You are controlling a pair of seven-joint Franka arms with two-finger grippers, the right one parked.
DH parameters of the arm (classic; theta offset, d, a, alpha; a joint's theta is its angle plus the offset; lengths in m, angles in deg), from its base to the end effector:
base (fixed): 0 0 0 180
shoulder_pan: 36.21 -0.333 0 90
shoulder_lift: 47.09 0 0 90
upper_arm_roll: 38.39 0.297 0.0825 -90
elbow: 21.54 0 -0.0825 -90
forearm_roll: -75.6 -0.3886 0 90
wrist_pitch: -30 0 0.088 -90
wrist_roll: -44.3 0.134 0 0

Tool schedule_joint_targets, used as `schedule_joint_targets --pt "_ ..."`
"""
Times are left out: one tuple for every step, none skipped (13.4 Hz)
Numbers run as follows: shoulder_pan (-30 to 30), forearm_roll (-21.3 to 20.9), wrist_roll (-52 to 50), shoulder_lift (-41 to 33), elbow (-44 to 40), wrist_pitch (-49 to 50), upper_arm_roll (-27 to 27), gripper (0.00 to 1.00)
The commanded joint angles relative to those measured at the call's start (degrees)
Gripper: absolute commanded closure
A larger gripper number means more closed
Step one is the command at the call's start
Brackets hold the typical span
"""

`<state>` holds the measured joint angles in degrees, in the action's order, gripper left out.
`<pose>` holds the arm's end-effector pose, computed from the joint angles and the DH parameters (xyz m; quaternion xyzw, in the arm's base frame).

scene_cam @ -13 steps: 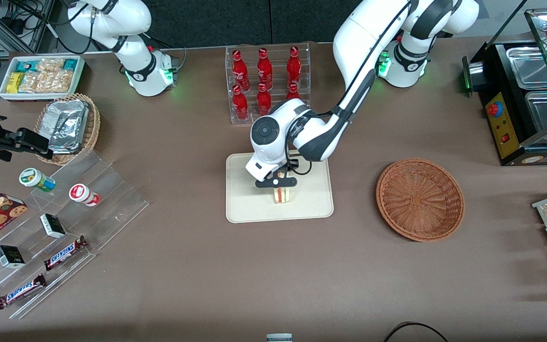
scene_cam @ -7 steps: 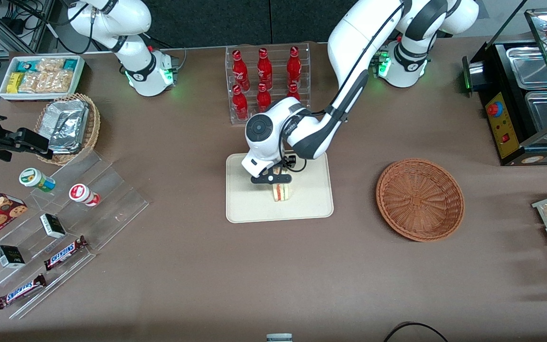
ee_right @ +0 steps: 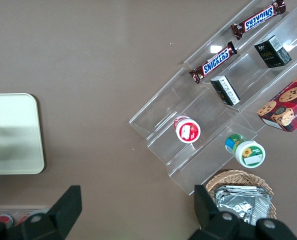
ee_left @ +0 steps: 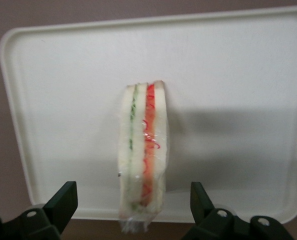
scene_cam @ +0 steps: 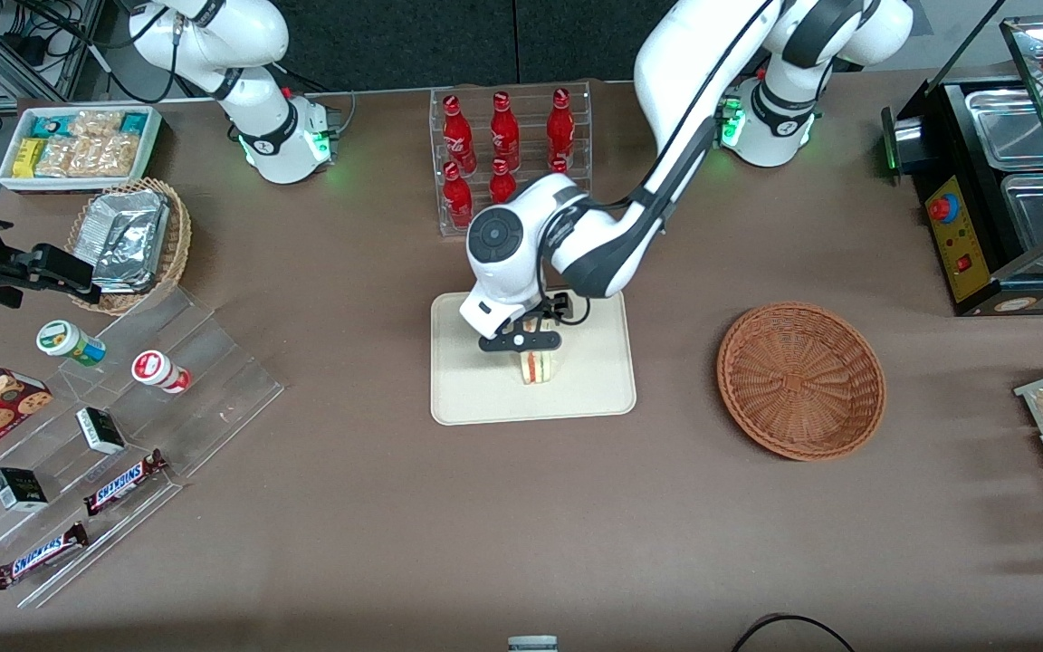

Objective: Place sandwich from basket to tray

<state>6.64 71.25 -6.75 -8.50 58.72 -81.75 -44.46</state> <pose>0.4741 -0.5164 0.2564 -0.9981 -0.0119 0.0380 0.0464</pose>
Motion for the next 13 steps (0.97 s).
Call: schedule_joint_targets --pt "-1.6 -0.7 -1.0 -5.5 0.9 5.2 0.0 0.01" --pt "-2.4 -0.7 -1.1 -6.8 0.9 6.9 0.0 0.01" --pt "-3.9 -0.4 -1.1 -8.3 0.9 8.4 0.0 0.01" --pt "-5.1 -0.3 -1.0 -10.0 1.0 9.9 0.0 0.01" --pt "-6.5 -0.2 -0.9 -11.6 1.0 11.8 0.0 0.01" --pt "-8.7 0.0 -0.5 -13.7 1.0 14.0 -0.1 0.01" --pt "-10.8 0.1 -0.1 -15.5 1.0 15.3 -0.1 0.01" --pt "-12.3 0.2 0.1 -17.3 1.1 16.6 -0.1 0.01" --pt "-13.7 0.2 0.3 -18.8 1.1 17.9 -0.1 0.01" --pt "-15.3 0.2 0.3 -20.1 1.1 19.1 -0.1 0.01" --pt "-17.3 0.2 0.7 -21.6 1.2 19.8 -0.2 0.01" --pt "-19.0 0.3 3.4 -22.8 1.1 20.2 -0.2 0.01" --pt "-20.9 0.3 6.9 -24.0 1.1 21.8 -0.1 0.01"
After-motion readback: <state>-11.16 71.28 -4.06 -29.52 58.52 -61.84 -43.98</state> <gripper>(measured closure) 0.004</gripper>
